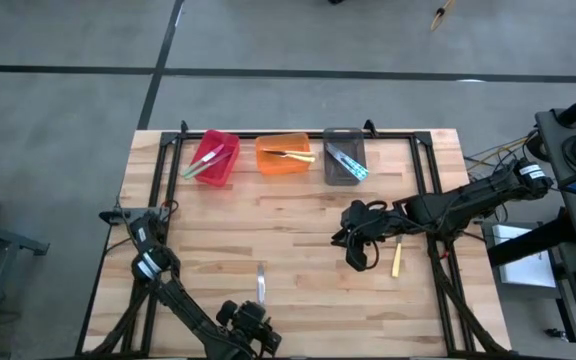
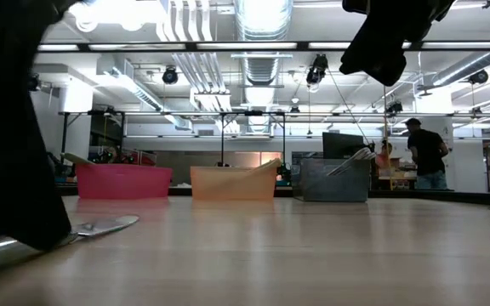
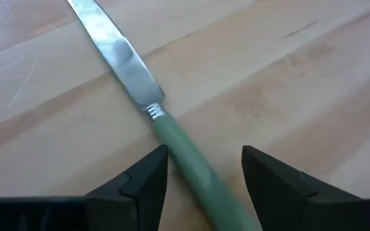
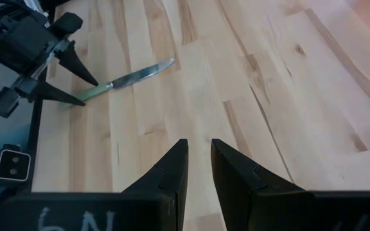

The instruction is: Sort silverware by color (type)

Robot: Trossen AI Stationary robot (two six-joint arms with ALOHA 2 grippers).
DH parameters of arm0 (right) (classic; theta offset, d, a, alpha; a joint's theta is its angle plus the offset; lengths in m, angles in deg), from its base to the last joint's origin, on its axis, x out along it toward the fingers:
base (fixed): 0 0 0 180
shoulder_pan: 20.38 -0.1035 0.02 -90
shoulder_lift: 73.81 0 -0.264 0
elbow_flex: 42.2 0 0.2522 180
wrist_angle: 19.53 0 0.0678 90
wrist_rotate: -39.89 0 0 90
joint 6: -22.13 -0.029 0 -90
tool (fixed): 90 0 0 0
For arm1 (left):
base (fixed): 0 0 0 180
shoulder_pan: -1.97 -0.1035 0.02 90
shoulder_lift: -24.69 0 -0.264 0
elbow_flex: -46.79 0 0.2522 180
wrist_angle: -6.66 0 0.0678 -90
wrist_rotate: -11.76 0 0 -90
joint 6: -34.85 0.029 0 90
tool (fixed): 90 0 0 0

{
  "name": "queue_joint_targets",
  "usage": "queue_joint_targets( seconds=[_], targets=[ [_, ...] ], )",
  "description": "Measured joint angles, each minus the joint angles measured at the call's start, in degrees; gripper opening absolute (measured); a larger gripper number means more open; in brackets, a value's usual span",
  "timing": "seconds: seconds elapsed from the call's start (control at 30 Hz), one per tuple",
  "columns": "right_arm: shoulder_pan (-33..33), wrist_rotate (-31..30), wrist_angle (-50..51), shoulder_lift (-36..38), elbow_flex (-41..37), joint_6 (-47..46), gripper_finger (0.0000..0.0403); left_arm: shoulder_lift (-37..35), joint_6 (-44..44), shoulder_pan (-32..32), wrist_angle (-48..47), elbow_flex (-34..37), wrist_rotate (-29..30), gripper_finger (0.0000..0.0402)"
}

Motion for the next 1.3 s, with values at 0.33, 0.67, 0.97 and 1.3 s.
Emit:
queue_joint_targets(
  seconds=[0.33, 0.67, 0.97, 1.3],
  targets=[
    [0.0, 0.0, 0.0, 0.0, -0.1, 0.0, 0.0059, 1.9, -0.6, -0.4, -1.2, -0.2, 0.3, 0.0179],
    [-1.4, -3.0, -0.1, -1.6, -0.3, 1.5, 0.0059, 2.0, -3.4, -0.5, -8.0, -0.1, -3.2, 0.0089],
    [-2.1, -3.0, -0.6, -7.3, -0.4, 2.0, 0.0059, 1.2, -3.2, -0.4, -8.4, 0.0, -4.9, 0.0022],
    [-2.1, -2.9, -1.9, -13.7, -0.4, 2.1, 0.0059, -2.2, -2.9, 0.1, -11.6, 0.2, -5.9, 0.0022]
  ],
)
